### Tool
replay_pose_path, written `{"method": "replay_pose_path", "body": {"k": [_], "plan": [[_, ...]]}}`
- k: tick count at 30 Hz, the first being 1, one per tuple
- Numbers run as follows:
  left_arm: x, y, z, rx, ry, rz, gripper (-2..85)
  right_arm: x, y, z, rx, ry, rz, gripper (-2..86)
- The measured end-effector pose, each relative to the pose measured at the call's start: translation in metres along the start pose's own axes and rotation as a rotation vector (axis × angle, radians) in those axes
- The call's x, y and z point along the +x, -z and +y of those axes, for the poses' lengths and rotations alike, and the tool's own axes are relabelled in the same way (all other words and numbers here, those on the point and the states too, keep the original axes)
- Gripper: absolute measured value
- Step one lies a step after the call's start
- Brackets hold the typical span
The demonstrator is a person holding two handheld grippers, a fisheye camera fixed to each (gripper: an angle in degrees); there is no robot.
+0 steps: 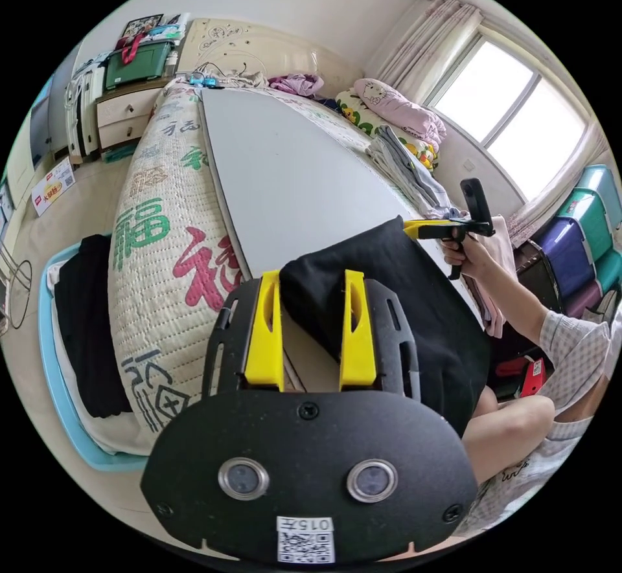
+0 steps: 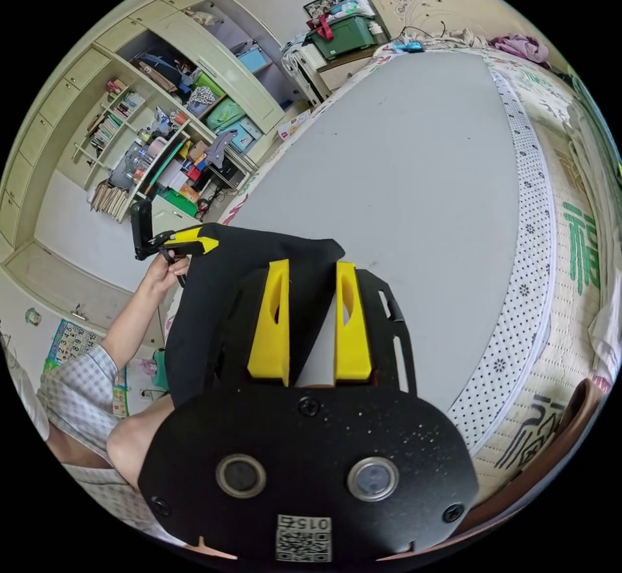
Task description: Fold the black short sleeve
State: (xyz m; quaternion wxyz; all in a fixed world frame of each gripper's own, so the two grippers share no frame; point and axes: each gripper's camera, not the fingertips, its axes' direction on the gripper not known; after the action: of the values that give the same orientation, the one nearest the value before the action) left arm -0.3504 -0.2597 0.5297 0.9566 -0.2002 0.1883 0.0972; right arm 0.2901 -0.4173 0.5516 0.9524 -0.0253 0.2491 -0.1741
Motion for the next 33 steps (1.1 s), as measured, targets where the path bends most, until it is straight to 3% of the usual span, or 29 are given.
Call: {"method": "replay_pose_path", "body": {"k": [6, 11, 22, 33], "plan": [[0.001, 0.009, 0.015, -0.027, 0.03, 0.07, 7.0, -0.023, -0.001, 0.03, 0.062, 0.031, -0.009, 2.5], [0.036, 0.069, 0.041, 0.128, -0.01, 0.13, 6.2, -0.067, 0.037, 0.081, 0.209, 0.114, -0.05, 1.4], [0.257, 0.253, 0.118, 0.492, -0.438, 0.078, 6.0, -0.189, 0.199, 0.297, 0.672, 0.382, -0.09, 0.9], [0.408, 0.242, 0.139, 0.572, -0.635, 0.309, 6.0, -0.232, 0.295, 0.517, 0.889, 0.438, 0.169, 0.7]]}}
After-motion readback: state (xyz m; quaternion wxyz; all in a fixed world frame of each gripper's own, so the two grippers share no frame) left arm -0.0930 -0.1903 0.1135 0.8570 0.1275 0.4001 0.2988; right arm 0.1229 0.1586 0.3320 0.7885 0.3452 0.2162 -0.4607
